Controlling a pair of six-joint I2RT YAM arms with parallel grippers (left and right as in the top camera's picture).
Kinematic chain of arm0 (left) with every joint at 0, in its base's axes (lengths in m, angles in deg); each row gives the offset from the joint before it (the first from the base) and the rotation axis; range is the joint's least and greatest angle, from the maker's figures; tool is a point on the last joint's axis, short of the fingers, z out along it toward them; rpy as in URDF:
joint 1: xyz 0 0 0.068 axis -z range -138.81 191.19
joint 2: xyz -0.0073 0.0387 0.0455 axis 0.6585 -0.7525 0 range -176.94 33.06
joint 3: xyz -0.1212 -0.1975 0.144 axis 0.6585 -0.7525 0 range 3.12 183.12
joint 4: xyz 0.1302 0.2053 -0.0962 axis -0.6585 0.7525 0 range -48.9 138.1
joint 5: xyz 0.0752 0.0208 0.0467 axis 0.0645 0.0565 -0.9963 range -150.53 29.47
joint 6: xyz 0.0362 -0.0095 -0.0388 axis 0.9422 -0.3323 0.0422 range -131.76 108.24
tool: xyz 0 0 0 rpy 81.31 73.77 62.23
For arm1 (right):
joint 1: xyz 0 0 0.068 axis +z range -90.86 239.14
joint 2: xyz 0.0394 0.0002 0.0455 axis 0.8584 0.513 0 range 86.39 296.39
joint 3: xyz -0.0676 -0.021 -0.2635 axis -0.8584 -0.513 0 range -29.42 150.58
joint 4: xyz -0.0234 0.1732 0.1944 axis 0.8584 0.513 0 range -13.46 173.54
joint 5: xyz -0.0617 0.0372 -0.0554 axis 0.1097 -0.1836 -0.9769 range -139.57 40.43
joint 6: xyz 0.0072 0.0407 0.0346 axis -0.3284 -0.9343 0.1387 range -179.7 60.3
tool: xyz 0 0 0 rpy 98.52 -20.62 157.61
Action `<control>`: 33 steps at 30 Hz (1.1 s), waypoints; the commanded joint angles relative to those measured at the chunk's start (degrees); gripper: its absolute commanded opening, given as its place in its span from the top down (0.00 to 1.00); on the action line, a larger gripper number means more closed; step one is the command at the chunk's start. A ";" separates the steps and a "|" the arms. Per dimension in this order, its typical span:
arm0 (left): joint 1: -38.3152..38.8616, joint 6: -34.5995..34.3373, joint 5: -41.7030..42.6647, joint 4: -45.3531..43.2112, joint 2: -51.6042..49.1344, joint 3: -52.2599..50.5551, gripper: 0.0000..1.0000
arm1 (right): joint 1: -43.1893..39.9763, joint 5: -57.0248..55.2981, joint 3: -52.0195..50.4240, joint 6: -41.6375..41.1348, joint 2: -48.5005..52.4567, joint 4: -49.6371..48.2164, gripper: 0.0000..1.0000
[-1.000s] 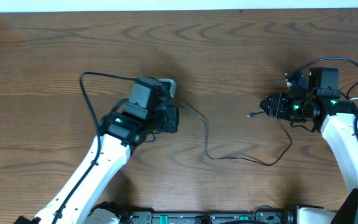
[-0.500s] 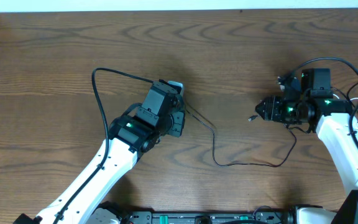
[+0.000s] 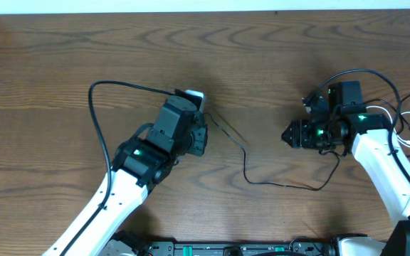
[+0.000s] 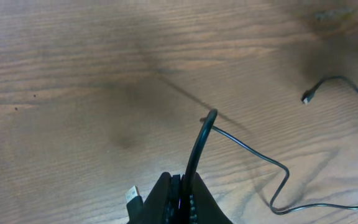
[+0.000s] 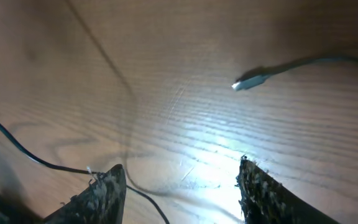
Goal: Untangle cables
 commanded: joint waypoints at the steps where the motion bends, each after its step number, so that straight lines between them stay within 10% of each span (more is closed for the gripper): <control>1: 0.11 0.79 -0.90 -0.09 2.29 0.96 0.93 | 1.62 0.11 0.39 1.75 -0.07 1.68 0.46; 33: -2.32 -7.41 6.23 -12.66 7.61 0.96 0.93 | 13.11 -4.87 0.39 8.81 -11.96 1.25 0.41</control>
